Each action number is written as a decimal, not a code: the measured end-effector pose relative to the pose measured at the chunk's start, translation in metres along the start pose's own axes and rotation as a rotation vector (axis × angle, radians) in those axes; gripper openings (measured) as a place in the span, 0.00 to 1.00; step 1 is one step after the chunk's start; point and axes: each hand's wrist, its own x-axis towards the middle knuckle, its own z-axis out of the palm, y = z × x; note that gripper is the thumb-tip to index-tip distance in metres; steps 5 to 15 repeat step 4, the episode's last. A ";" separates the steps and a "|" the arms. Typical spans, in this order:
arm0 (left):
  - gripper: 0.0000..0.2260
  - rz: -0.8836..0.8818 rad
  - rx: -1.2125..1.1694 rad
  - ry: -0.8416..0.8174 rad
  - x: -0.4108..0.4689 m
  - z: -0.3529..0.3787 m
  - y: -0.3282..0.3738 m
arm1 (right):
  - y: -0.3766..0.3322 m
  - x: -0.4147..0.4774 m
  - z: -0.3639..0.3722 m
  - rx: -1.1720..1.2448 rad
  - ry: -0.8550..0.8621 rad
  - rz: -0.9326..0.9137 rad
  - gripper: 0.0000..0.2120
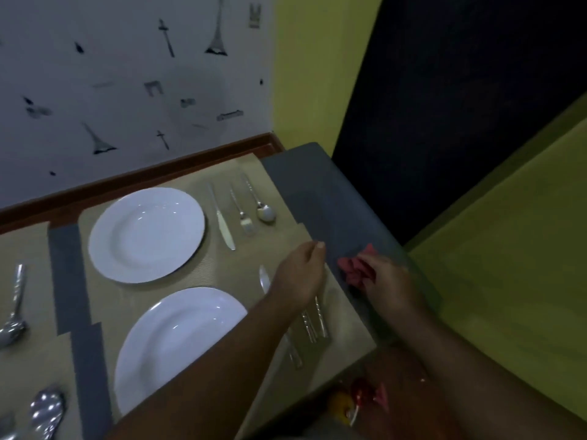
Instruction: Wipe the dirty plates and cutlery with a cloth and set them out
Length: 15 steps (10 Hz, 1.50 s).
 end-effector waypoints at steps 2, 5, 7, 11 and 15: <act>0.32 0.136 0.732 -0.217 0.013 0.038 -0.023 | 0.025 -0.002 0.026 -0.322 -0.228 0.055 0.33; 0.30 0.084 0.793 -0.049 0.007 0.006 -0.014 | -0.018 0.010 0.024 -0.363 -0.207 -0.138 0.29; 0.30 0.084 0.793 -0.049 0.007 0.006 -0.014 | -0.018 0.010 0.024 -0.363 -0.207 -0.138 0.29; 0.30 0.084 0.793 -0.049 0.007 0.006 -0.014 | -0.018 0.010 0.024 -0.363 -0.207 -0.138 0.29; 0.30 0.084 0.793 -0.049 0.007 0.006 -0.014 | -0.018 0.010 0.024 -0.363 -0.207 -0.138 0.29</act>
